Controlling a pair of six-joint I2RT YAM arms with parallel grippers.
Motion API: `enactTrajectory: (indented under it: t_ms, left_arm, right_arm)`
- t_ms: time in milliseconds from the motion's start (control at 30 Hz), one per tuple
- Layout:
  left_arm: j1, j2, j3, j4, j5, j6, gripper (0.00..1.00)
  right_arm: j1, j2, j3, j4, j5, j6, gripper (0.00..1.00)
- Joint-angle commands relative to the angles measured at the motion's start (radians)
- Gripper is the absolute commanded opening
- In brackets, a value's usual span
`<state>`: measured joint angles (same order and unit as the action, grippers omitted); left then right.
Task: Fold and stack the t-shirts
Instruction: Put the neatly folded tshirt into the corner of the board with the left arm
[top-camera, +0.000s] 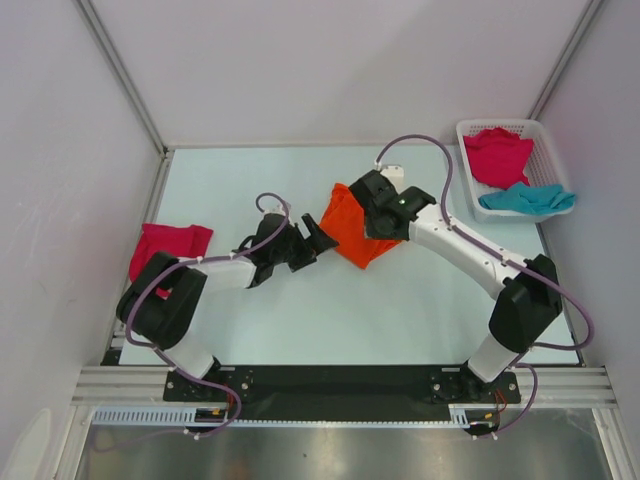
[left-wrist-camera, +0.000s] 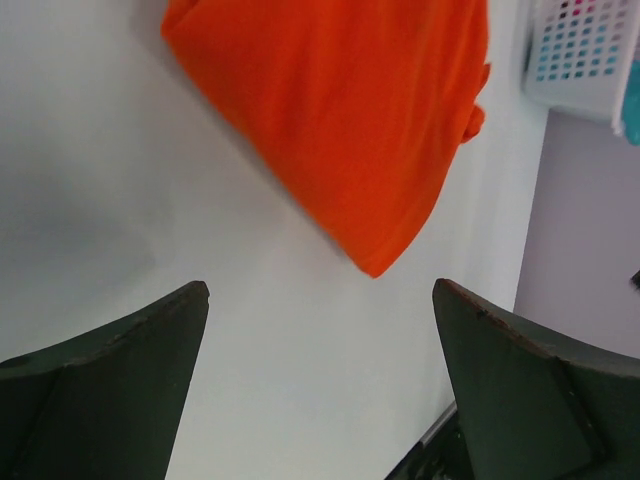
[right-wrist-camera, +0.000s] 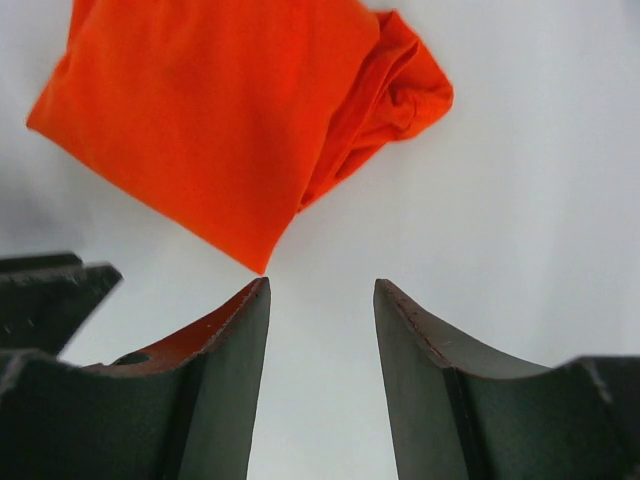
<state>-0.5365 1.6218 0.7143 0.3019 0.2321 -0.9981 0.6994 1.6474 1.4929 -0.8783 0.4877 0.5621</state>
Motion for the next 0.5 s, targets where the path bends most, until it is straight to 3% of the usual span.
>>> enactTrajectory:
  t_ms: [0,467]
  left_arm:
    - [-0.005,-0.013,0.010,0.155,-0.082,-0.022,1.00]
    - [-0.005,0.168,-0.018,0.319,-0.080,-0.132,0.99]
  right_arm:
    - [0.055,-0.081,0.007,-0.049,0.005,0.051,0.52]
    - [0.124,-0.092,0.188,-0.283,0.109,0.120,0.52]
